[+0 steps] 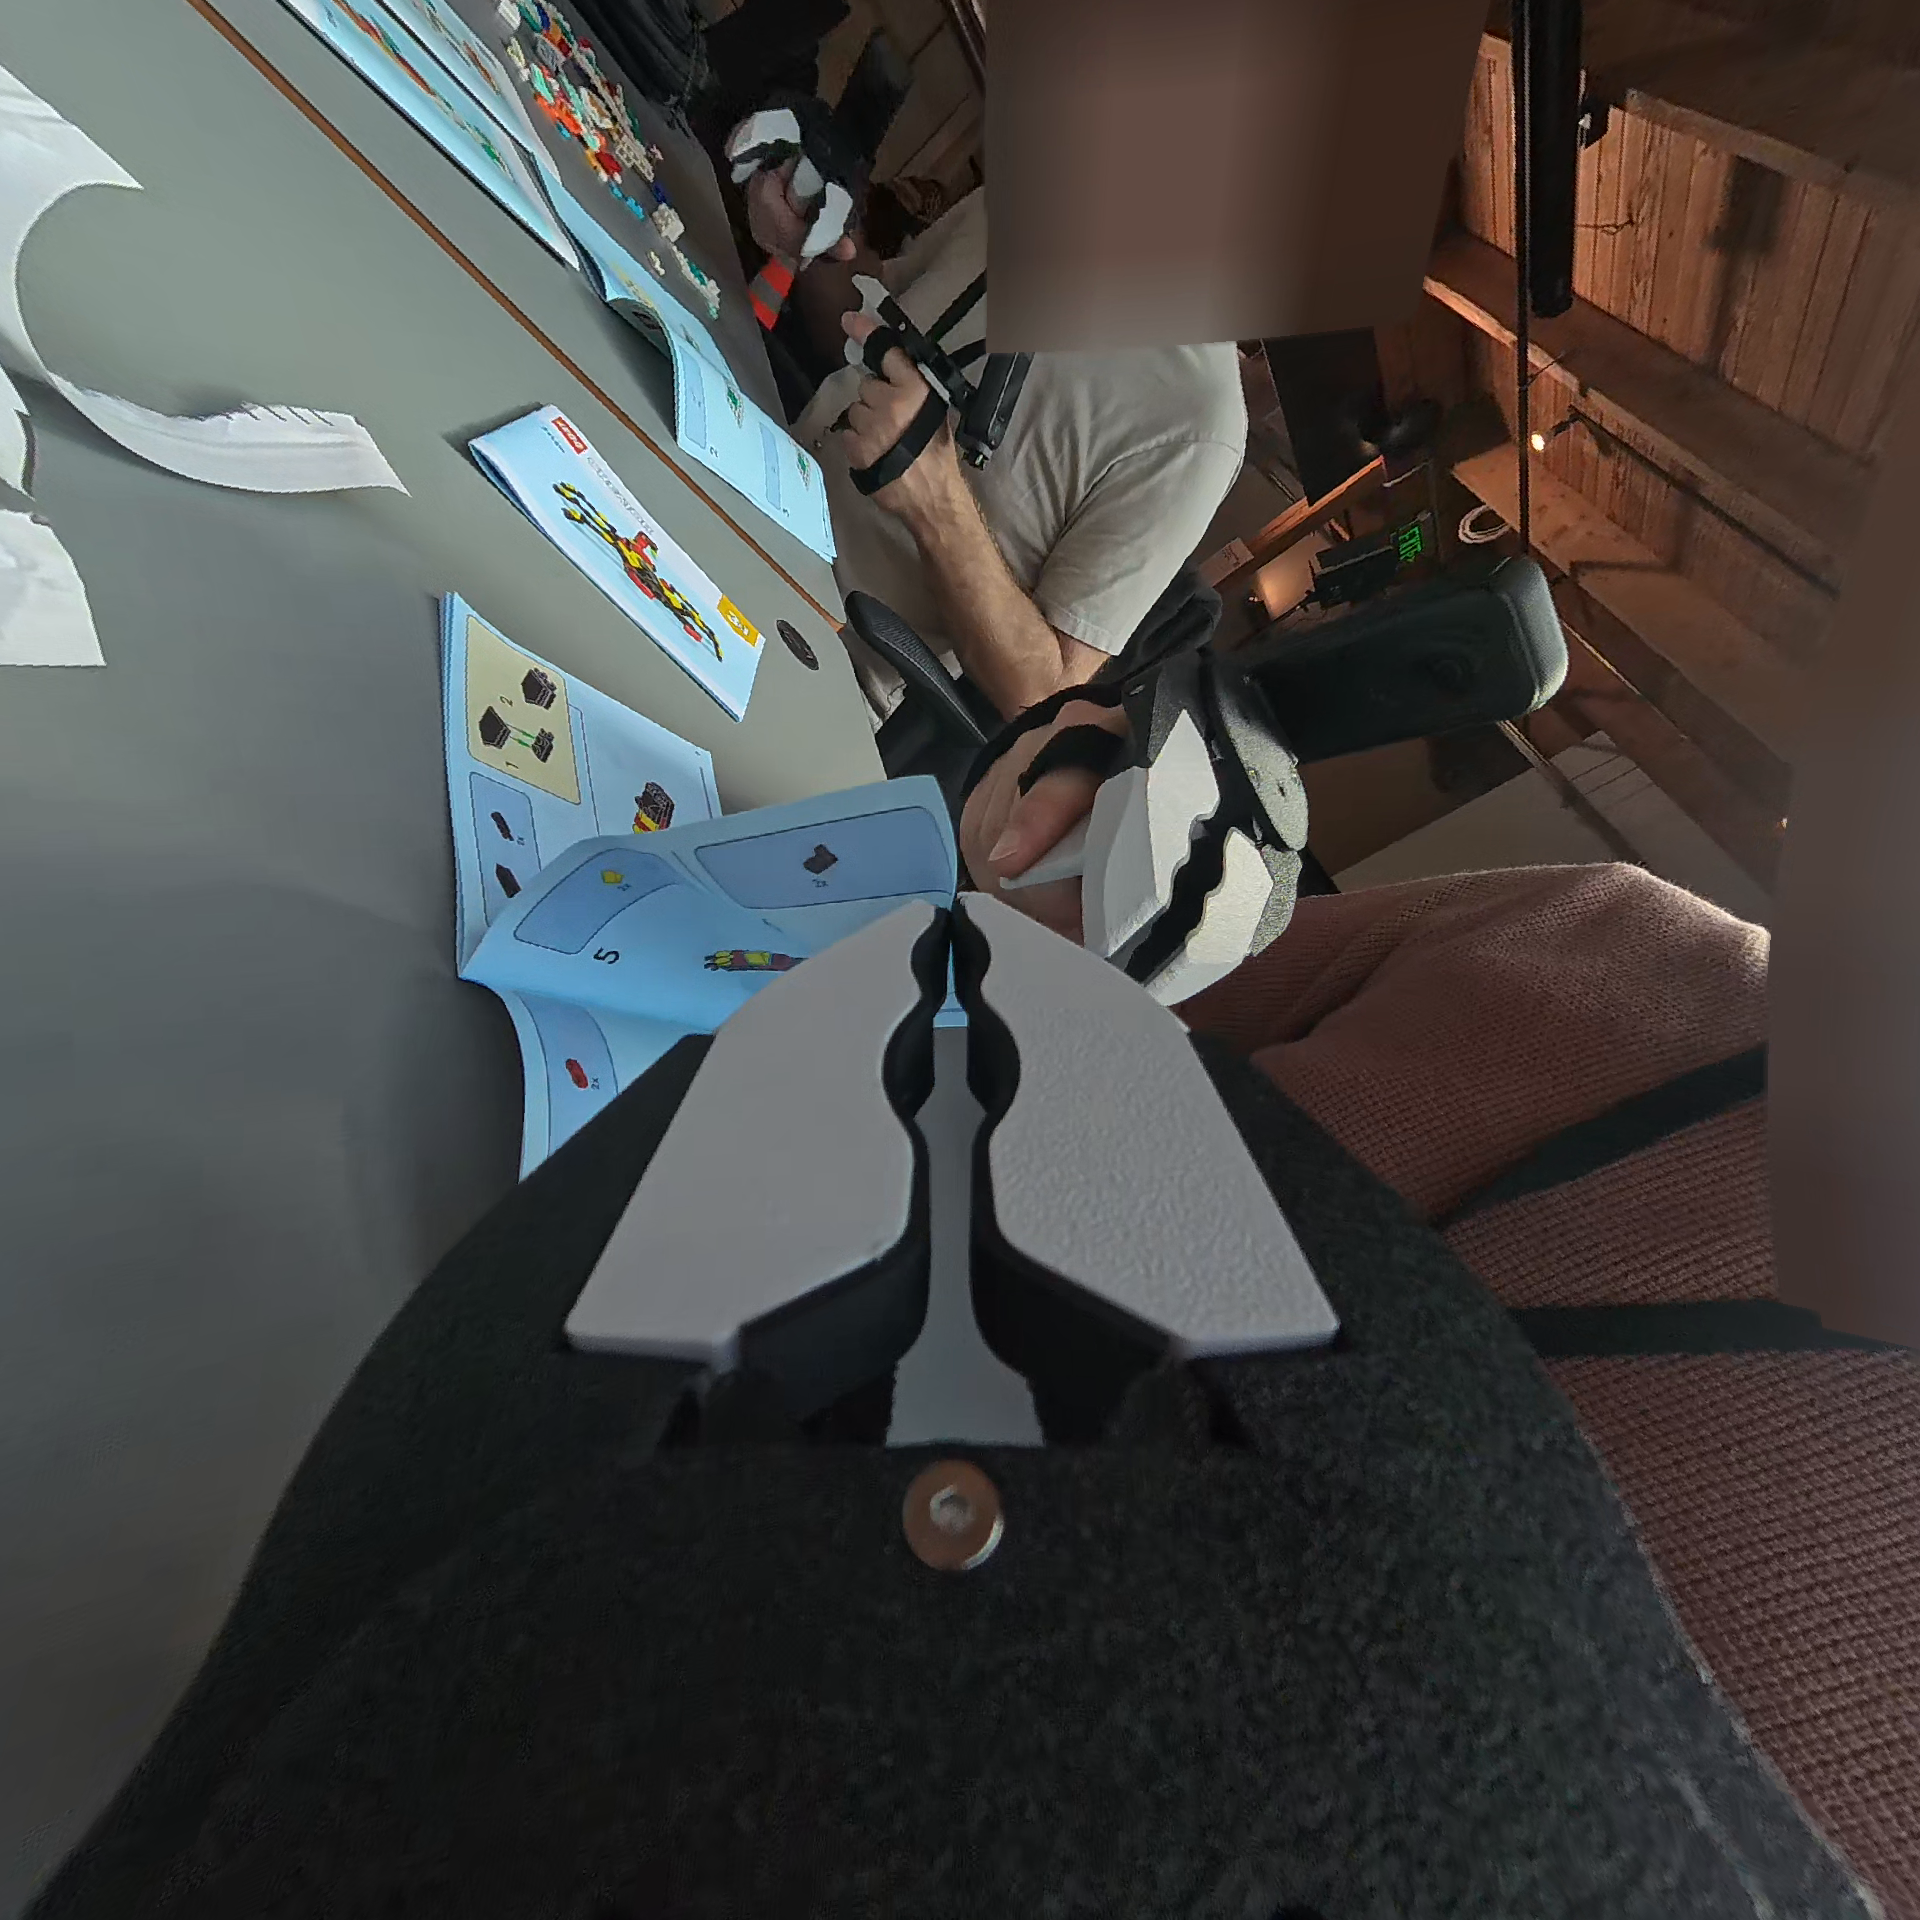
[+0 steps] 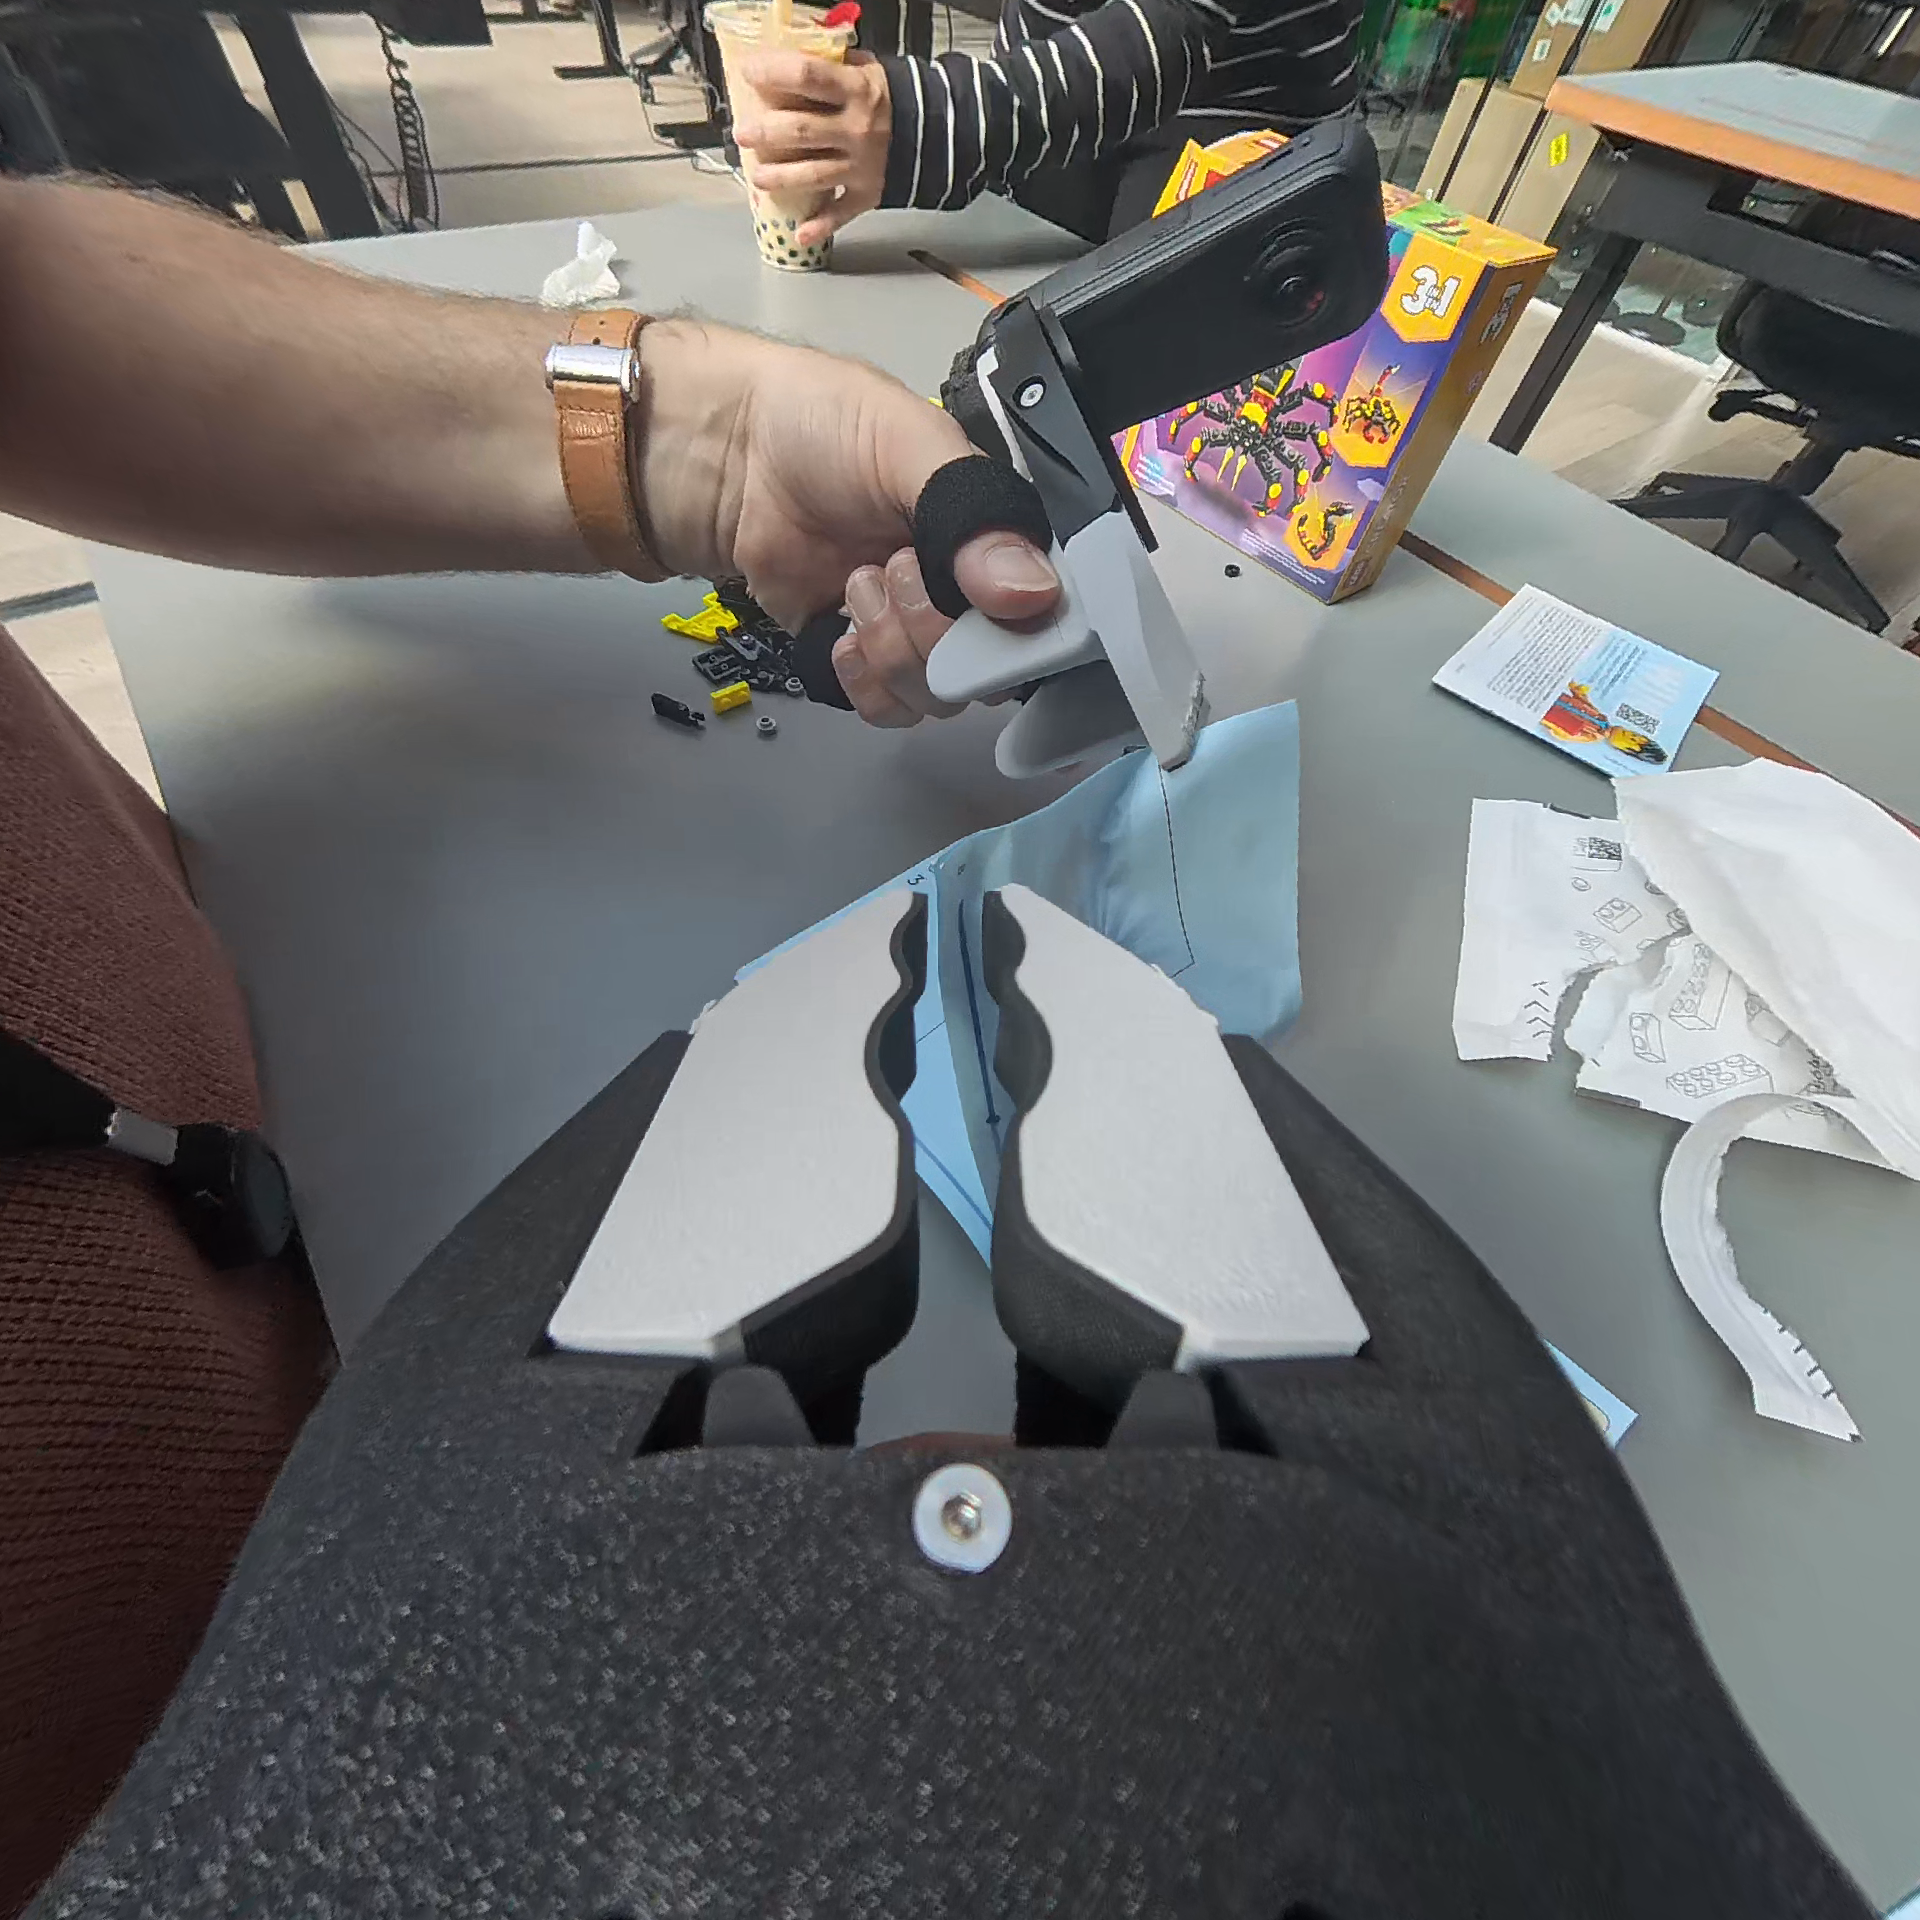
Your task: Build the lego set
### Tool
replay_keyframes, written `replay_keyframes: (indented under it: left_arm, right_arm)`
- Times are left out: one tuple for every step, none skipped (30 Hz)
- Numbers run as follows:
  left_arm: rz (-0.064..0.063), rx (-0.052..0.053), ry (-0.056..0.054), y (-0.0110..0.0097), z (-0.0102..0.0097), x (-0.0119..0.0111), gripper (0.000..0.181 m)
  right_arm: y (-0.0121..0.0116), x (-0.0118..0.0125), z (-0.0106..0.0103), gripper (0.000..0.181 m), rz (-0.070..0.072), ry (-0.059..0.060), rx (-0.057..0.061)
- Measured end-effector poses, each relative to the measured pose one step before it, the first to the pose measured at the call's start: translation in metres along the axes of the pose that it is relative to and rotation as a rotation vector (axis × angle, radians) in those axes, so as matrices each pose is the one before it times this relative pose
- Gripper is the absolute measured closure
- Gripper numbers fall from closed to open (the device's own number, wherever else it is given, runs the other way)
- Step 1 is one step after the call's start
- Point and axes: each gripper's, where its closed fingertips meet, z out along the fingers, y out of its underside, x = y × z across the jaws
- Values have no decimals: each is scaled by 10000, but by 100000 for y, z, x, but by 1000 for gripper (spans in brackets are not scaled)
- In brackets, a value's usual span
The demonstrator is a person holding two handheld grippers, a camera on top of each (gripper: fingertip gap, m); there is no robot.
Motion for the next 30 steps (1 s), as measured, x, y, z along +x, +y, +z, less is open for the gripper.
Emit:
replay_keyframes:
  left_arm:
    - [-3,-26,37,9,41,47,181]
    - [25,-26,-22,21,40,-15,181]
    - [9,-10,-6,21,23,5,181]
    - [-11,2,44,11,22,63,181]
    - [3,-11,1,14,12,0,181]
    - [10,-10,-22,27,3,-37,181]
    - [2,-3,28,4,-2,36,181]
    - [0,-13,6,8,1,2,181]
    - [21,-13,-38,19,0,-50,181]
    - [5,8,2,-16,-5,6,181]
    - [-16,17,11,-24,2,12,181]
    - [0,5,-19,-15,3,-30,181]
    - [12,-7,-1,2,25,-1,181]
    - [-9,0,27,-17,29,30,181]
    - [-2,4,5,-27,32,18,181]
    - [13,-8,-8,-10,33,5,181]
    - [9,-26,10,21,40,36,181]
    - [8,-17,-5,7,27,4,181]
    - [10,-10,-11,-8,12,-11,181]
    - [0,12,18,-29,8,24,181]
    - [-3,7,16,-15,-5,30,181]
    - [6,-14,1,11,10,5,181]
    - [1,-18,5,29,7,-2,181]
    - [5,1,-5,2,-10,3,181]
    - [2,10,5,-27,-3,7,181]
    - [0,21,7,-32,-5,17,181]
    - [6,4,-14,-17,-8,-7,181]
    - [9,-18,-19,30,7,-24,181]
    - [-14,-1,14,21,10,19,181]
    - [-17,20,14,-19,-5,23,181]
  right_arm:
    - [46,69,-63,174,-42,14,-8]
    - [-8,-37,-56,174,68,-80,19]
    - [-58,-6,-9,174,117,-64,40]
    - [-81,95,-15,174,47,27,71]
    - [-26,92,0,174,-10,31,28]
    - [64,36,39,174,9,-12,-43]
    - [87,100,49,174,-7,31,-59]
    - [38,126,25,174,-38,58,-14]
    - [-39,-17,-1,174,8,-50,21]
    - [-70,-68,15,173,57,-76,24]
    - [-50,-38,28,173,13,-36,18]
    - [-1,19,17,173,-29,12,-28]
    - [6,114,45,173,-27,82,-25]
    - [-5,-90,82,173,-17,-58,-8]
    - [20,-137,101,172,19,-78,-19]
    - [30,-9,114,172,-23,22,-25]
    - [41,-109,67,172,-61,-35,-32]
    - [23,-147,-29,172,-1,-91,-35]
    - [-131,-111,-135,172,43,-70,67]
    - [-225,-59,-172,172,50,-44,144]
    - [-125,-29,-132,172,39,-30,70]
    - [29,105,-58,172,4,48,-36]
    - [92,129,-4,172,-45,72,-68]
    - [28,25,5,172,-18,-5,-8]
    - [20,-39,42,172,38,-60,9]
    - [72,50,54,172,32,2,-25]
    - [88,155,49,172,-20,77,-30]
    - [40,70,3,172,-5,20,-7]
    - [-46,-23,-3,172,54,-39,39]
    - [-52,11,1,172,28,4,41]
